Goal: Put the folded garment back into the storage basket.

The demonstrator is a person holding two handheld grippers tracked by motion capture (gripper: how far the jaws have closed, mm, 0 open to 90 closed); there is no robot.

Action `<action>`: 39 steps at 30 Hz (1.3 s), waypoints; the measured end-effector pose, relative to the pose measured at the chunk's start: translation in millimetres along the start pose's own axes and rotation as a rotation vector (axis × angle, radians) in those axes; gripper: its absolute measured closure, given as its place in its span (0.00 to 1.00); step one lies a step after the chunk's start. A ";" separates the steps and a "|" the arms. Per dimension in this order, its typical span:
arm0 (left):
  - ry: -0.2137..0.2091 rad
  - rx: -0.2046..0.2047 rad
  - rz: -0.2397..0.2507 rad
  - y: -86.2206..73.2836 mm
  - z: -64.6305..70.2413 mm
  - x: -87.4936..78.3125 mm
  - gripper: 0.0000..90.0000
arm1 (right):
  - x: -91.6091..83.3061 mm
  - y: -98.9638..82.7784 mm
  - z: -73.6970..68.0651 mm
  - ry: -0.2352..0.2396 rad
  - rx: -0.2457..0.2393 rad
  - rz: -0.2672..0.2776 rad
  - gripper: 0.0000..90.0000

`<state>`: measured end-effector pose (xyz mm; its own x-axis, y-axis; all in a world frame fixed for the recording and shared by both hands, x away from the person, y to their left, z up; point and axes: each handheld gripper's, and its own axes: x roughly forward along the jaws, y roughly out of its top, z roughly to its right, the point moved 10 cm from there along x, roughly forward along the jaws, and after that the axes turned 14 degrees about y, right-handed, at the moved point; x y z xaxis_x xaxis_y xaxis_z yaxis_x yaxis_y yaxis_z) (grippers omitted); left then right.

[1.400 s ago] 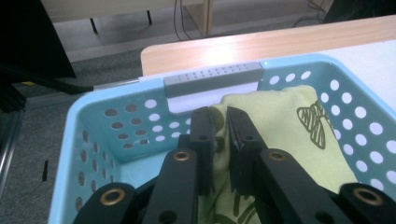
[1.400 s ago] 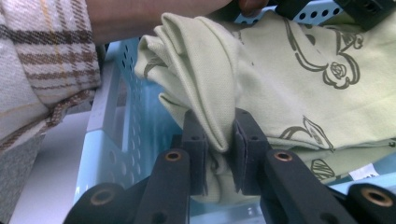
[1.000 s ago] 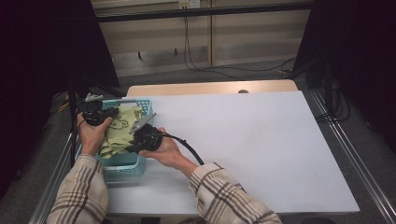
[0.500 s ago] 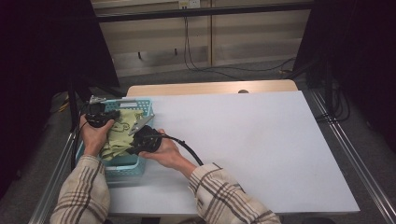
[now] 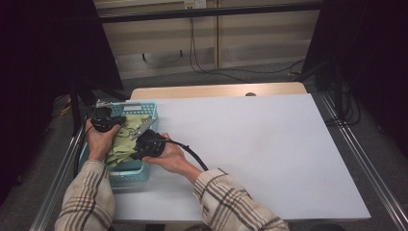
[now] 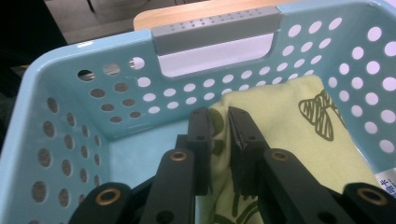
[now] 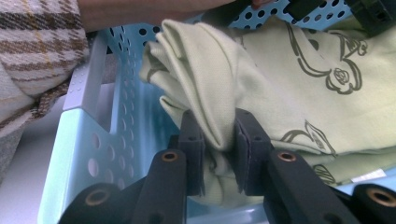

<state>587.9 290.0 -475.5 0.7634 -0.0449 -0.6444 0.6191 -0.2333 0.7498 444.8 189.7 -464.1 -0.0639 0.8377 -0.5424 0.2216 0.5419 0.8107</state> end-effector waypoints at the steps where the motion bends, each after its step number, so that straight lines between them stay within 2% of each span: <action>1: 0.000 -0.001 0.004 0.3 0.4 0.5 0.89 | 0.2 -0.3 -0.1 0.002 -0.001 -0.002 0.82; 4: -0.003 0.013 -0.001 -0.9 0.9 1.5 0.89 | 1.7 0.1 -2.9 -0.004 0.009 -0.005 0.79; 5: -0.004 0.009 -0.007 -1.9 1.5 2.1 0.89 | 1.6 0.6 -3.5 -0.003 -0.007 -0.011 0.79; 7: 0.013 0.019 -0.017 -4.1 0.3 3.4 0.89 | 1.6 1.0 -2.7 -0.010 -0.006 -0.009 0.79; 9: 0.009 0.011 -0.014 -3.7 1.5 3.8 0.88 | 0.5 0.0 -1.9 -0.013 0.010 -0.013 0.79; 10: 0.010 0.011 -0.013 -3.6 1.3 3.9 0.87 | 0.4 0.4 -1.3 -0.007 0.001 -0.009 0.78; 12: 0.022 0.012 -0.018 -3.6 -1.2 4.5 0.82 | -0.8 0.4 -1.0 -0.006 0.005 -0.006 0.74; 13: 0.012 0.007 -0.025 -4.5 -0.2 4.6 0.79 | -1.5 0.4 -0.7 -0.012 0.007 -0.009 0.73; 14: 0.026 0.014 -0.023 -4.6 -1.1 5.1 0.76 | -2.2 0.8 -0.6 -0.011 0.003 -0.007 0.72; 18: 0.044 0.003 -0.031 -5.4 -3.2 5.1 0.56 | -1.8 1.8 -2.9 -0.002 0.009 0.004 0.63; 20: 0.038 -0.012 -0.019 -3.0 -1.5 3.2 0.52 | -3.3 2.4 -2.6 -0.002 0.004 0.003 0.58; 23: 0.038 -0.014 0.013 2.3 -3.8 -0.6 0.44 | -5.6 3.8 -1.0 -0.006 0.003 0.018 0.51; 24: 0.036 -0.015 0.009 2.3 -4.1 -2.0 0.42 | -6.5 3.8 -1.2 -0.006 0.007 0.018 0.50; 26: 0.031 -0.034 0.012 4.1 -5.0 -5.1 0.36 | -8.3 4.3 -1.0 -0.018 0.013 0.024 0.46; 27: 0.013 -0.079 0.023 5.7 -1.9 -6.5 0.34 | -9.0 5.0 -0.4 -0.019 0.007 0.029 0.45; 28: 0.005 -0.081 0.036 7.0 -0.5 -7.7 0.32 | -9.5 5.3 -0.1 -0.022 0.008 0.033 0.43; 31: 0.018 -0.056 0.052 8.8 1.0 -10.5 0.27 | -10.7 6.7 -0.6 -0.024 0.004 0.042 0.38; 32: 0.031 -0.048 0.044 8.4 -0.4 -12.3 0.23 | -11.5 7.4 -1.0 -0.022 0.001 0.046 0.38; 34: 0.061 -0.062 0.064 11.4 -1.8 -15.6 0.12 | -12.7 7.6 -1.6 -0.025 0.000 0.045 0.36; 39: 0.058 -0.022 0.123 18.3 0.0 -25.6 0.08 | -17.2 7.6 -0.3 -0.038 0.011 0.076 0.26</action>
<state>579.7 286.8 -445.3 0.8427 -0.0157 -0.5381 0.5236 -0.2083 0.8261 447.3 179.5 -448.5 -0.0098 0.8732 -0.4872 0.2351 0.4756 0.8477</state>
